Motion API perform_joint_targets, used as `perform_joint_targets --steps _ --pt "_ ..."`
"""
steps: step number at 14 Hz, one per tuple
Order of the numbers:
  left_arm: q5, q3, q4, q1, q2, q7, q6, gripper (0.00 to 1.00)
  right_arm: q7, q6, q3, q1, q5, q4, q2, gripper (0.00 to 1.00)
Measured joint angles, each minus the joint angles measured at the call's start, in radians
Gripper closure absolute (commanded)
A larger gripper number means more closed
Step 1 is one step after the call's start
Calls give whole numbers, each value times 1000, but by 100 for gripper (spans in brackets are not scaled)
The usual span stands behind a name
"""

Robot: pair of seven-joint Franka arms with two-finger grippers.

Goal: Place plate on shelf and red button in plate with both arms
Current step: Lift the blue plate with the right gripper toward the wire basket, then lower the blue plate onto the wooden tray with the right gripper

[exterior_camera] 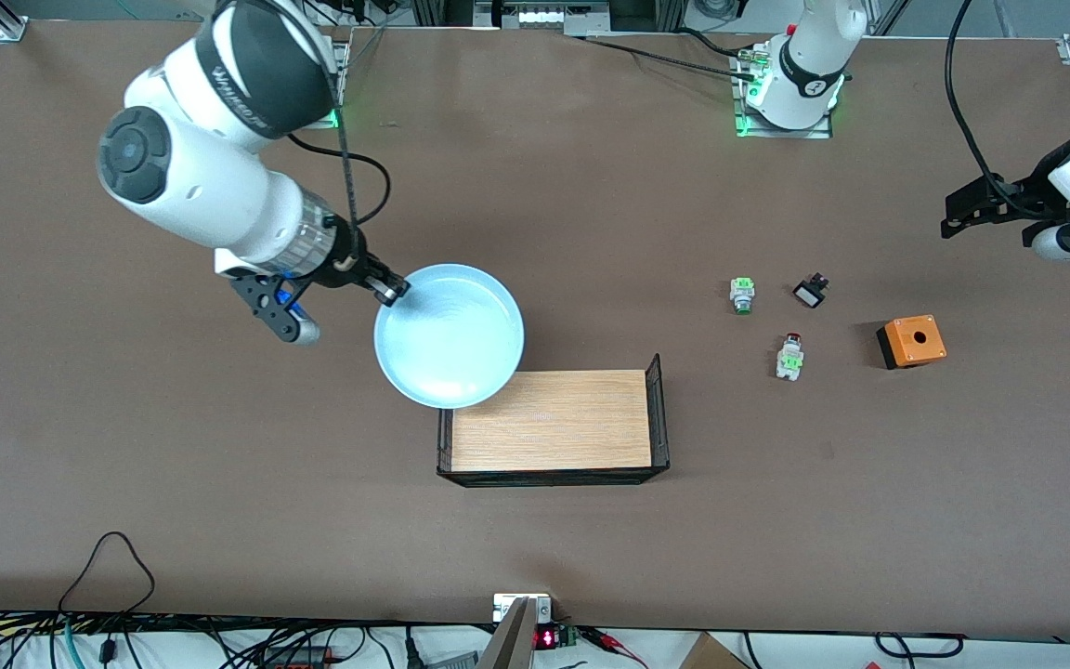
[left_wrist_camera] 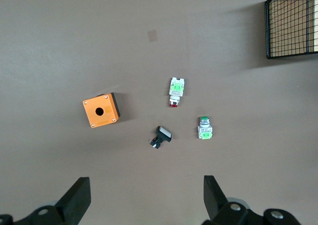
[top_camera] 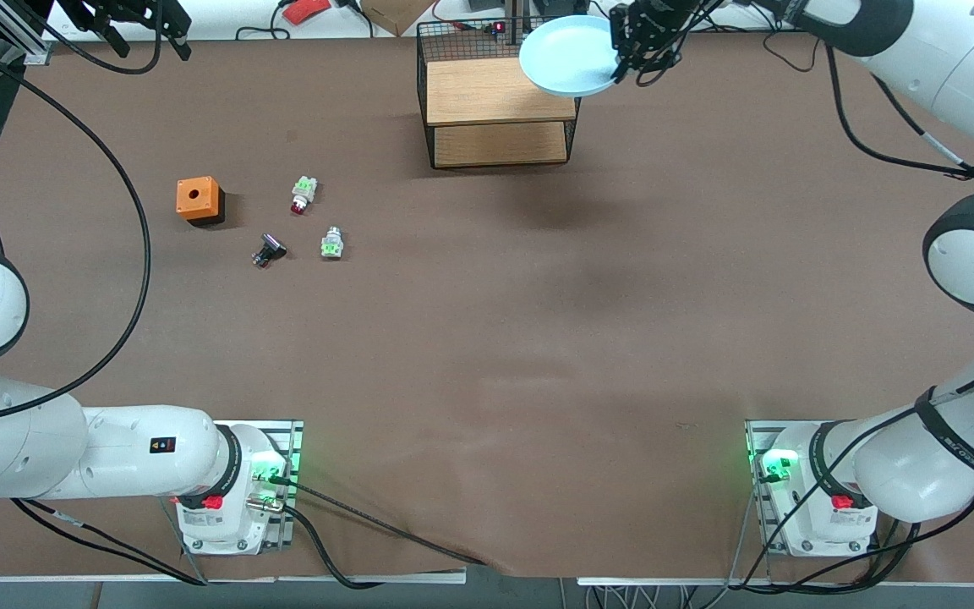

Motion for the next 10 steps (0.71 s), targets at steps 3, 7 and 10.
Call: perform_joint_targets --steps 3,7,10 --pt "0 0 0 0 0 0 0 0 113 56 0 45 0 41 50 100" --pt "0 0 0 0 0 0 0 0 256 163 0 90 8 91 121 100" --pt "0 0 0 0 0 0 0 0 279 209 0 97 14 94 142 100"
